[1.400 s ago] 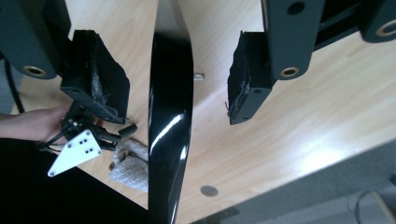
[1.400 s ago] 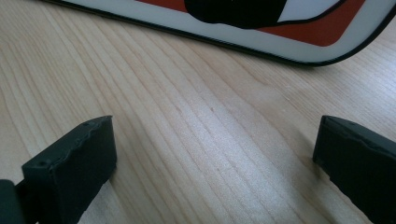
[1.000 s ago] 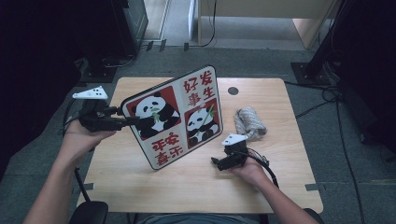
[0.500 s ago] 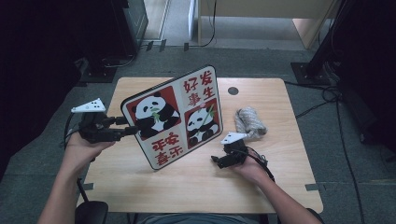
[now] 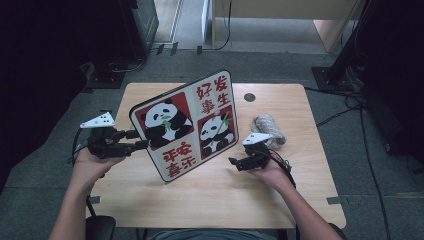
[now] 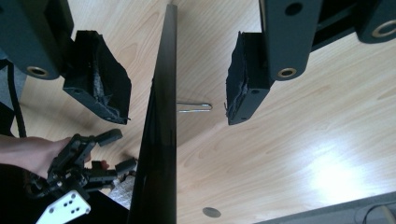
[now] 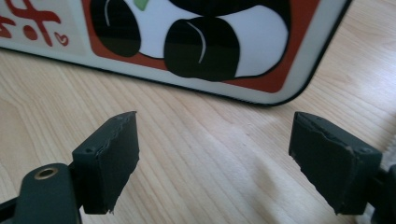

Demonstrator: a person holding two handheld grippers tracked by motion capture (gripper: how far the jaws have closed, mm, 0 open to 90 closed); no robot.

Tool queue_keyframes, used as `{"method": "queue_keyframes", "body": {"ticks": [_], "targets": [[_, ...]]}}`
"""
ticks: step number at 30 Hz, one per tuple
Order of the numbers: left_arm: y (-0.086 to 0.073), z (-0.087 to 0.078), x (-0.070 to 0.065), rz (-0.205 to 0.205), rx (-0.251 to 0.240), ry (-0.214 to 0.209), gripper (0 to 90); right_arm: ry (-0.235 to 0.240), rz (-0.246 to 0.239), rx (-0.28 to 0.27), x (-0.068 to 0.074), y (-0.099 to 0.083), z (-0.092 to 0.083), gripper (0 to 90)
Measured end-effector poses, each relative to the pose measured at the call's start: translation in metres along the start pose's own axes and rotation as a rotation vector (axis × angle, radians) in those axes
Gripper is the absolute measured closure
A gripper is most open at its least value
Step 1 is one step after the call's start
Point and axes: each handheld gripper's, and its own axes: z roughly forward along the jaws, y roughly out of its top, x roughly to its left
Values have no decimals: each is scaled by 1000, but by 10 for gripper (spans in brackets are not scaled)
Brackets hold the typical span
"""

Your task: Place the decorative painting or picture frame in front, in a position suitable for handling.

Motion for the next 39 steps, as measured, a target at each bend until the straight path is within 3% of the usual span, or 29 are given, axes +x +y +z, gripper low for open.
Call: {"method": "queue_keyframes", "body": {"ticks": [3, 8, 20, 24, 31, 33, 39], "targets": [[-4, 1, 1, -3, -3, 3, 413, 13, 28, -3, -5, 4, -4, 187], [-8, 4, 2, -13, -1, -5, 417, 15, 36, -6, -10, 8, -9, 223], [-13, 13, -2, -12, 6, -24, 444, -27, 62, -30, -29, 18, -24, 290], [-14, 15, -3, -12, 7, -31, 459, -45, 109, -39, -41, 18, -33, 296], [-15, 20, -3, -6, 10, -39, 478, -68, 129, -43, -56, 18, -40, 299], [-16, 20, -1, -4, 2, -61, 477, -72, 141, -44, -60, 17, -42, 299], [-17, 19, 0, -7, -10, -47, 504, -99, 166, -58, -74, 17, -48, 299]]}}
